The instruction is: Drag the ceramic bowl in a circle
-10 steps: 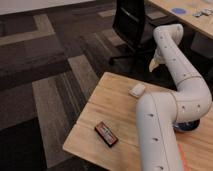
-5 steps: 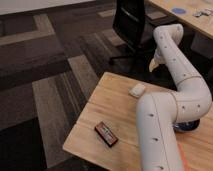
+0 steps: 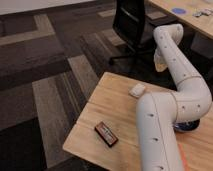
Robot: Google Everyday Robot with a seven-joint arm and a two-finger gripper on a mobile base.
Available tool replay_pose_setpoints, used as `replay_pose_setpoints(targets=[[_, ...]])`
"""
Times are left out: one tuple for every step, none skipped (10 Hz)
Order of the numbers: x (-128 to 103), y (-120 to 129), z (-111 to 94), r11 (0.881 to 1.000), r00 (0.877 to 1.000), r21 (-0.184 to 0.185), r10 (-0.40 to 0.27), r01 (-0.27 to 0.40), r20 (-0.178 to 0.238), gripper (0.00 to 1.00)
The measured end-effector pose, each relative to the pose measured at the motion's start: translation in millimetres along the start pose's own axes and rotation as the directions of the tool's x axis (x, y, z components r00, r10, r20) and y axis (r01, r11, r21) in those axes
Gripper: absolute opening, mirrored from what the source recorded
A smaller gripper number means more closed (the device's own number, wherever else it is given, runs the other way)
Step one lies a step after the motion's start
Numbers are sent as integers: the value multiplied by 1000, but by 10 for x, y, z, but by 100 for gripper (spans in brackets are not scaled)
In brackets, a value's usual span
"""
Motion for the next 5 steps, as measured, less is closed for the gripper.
replay_pose_setpoints(targets=[[0, 0, 0, 1000, 1000, 0, 0, 0, 0, 32], [-1, 0, 0, 1000, 1000, 0, 0, 0, 0, 48], [-1, 0, 0, 1000, 1000, 0, 0, 0, 0, 56], [-1, 0, 0, 1000, 1000, 0, 0, 0, 0, 70], [-1, 0, 0, 1000, 1000, 0, 0, 0, 0, 72]])
